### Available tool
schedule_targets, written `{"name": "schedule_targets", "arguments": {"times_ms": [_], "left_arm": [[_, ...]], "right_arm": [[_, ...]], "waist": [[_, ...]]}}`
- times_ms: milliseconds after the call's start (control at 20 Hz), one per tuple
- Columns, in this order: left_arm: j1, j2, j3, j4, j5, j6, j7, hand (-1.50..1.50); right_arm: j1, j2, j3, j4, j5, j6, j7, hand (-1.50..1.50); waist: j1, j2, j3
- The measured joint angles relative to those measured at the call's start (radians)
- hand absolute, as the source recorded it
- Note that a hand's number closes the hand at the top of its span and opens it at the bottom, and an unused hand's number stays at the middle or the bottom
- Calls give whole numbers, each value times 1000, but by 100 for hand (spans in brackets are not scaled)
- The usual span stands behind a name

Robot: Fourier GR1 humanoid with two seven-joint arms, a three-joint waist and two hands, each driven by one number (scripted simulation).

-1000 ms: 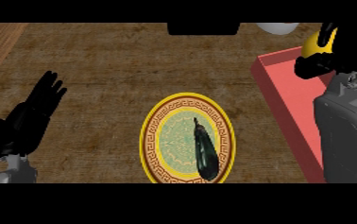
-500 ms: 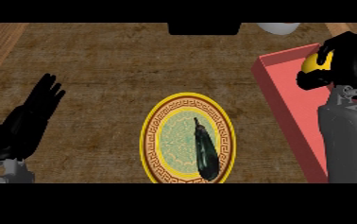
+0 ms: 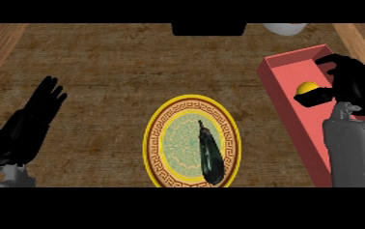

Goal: Pick the lemon from the plate and place it in the cardboard box

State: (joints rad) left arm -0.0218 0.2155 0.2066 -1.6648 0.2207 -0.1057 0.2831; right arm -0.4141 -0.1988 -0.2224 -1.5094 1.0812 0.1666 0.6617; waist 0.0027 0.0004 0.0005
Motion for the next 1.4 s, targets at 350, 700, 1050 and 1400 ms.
{"name": "schedule_targets", "arguments": {"times_ms": [350,700,1050,1400], "left_arm": [[-18,-8,-4,24,-17,12,-5,0],[-25,2,5,2,-5,12,28,0],[-4,-5,10,2,-9,4,6,0],[6,-5,18,-5,-9,-10,5,0]], "right_arm": [[6,60,-83,-105,-93,-220,-67,-150],[90,85,-229,-262,-285,-338,-128,-150],[236,24,-403,-431,-548,-264,-150,-150],[389,-20,-524,-497,-769,-169,-228,-150]], "waist": [[-8,-2,0],[-13,-4,0],[-16,-4,0],[-10,-3,0]]}}
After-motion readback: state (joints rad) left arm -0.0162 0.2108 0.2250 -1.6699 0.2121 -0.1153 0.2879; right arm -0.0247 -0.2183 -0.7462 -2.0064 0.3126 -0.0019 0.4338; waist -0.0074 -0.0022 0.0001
